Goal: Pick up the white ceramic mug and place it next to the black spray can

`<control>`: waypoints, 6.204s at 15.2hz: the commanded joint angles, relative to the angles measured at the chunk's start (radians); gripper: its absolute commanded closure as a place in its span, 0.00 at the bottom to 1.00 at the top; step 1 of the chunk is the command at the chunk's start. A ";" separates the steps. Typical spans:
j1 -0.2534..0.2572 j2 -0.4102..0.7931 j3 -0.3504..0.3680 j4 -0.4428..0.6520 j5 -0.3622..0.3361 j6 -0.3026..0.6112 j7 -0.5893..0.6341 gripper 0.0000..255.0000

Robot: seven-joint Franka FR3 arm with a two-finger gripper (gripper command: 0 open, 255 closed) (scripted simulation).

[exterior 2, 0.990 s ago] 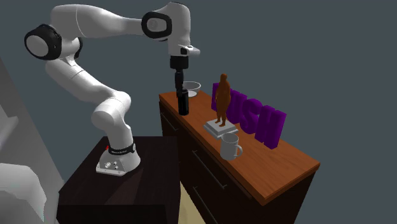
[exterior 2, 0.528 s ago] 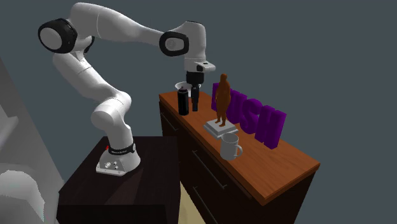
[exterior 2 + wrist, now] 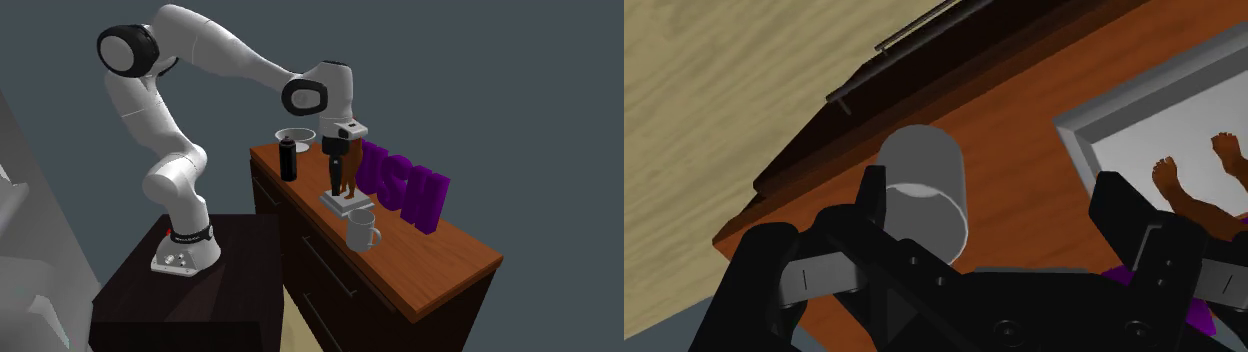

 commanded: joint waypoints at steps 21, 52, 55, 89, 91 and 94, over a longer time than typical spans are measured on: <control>-0.013 0.349 -0.014 0.100 0.027 0.287 0.041 0.00; -0.012 0.225 -0.012 0.239 0.034 0.024 0.030 1.00; -0.012 0.214 -0.012 0.268 0.035 -0.016 0.028 1.00; 0.038 0.115 0.051 0.541 0.042 -0.392 0.125 1.00; 0.056 0.087 0.077 0.512 0.045 -0.392 0.169 1.00; 0.084 0.053 0.119 0.479 0.053 -0.396 0.237 1.00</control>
